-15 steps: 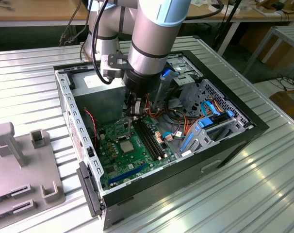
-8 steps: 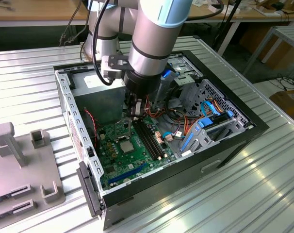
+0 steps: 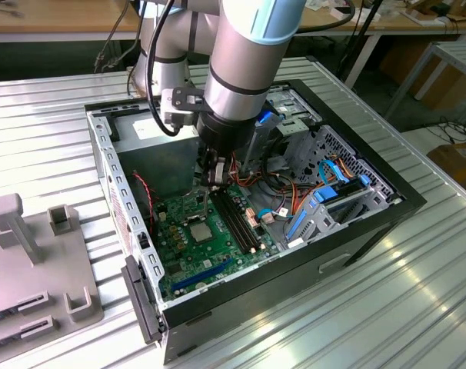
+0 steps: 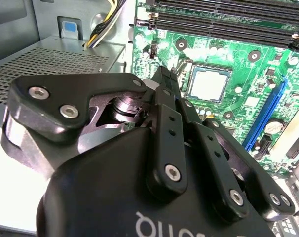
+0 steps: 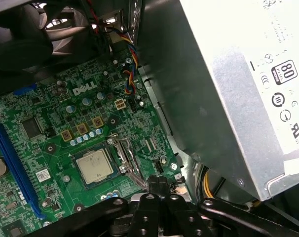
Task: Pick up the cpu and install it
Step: 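Close the cpu cover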
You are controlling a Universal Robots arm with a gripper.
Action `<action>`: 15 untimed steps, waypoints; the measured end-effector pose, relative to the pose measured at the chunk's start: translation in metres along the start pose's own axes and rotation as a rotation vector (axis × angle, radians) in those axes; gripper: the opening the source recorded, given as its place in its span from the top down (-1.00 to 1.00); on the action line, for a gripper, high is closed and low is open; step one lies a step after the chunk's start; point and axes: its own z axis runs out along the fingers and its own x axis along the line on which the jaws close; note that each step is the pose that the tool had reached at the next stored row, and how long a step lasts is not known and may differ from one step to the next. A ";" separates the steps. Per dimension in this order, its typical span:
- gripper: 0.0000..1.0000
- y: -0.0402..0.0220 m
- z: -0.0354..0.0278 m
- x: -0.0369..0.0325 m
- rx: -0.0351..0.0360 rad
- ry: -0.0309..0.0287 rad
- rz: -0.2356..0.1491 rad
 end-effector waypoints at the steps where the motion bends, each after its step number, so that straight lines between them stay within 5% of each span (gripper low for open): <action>1: 0.79 0.0000 0.0000 0.0000 0.0000 0.0000 0.000; 15: 0.79 -0.0001 -0.0018 0.0002 -0.0001 0.0002 -0.001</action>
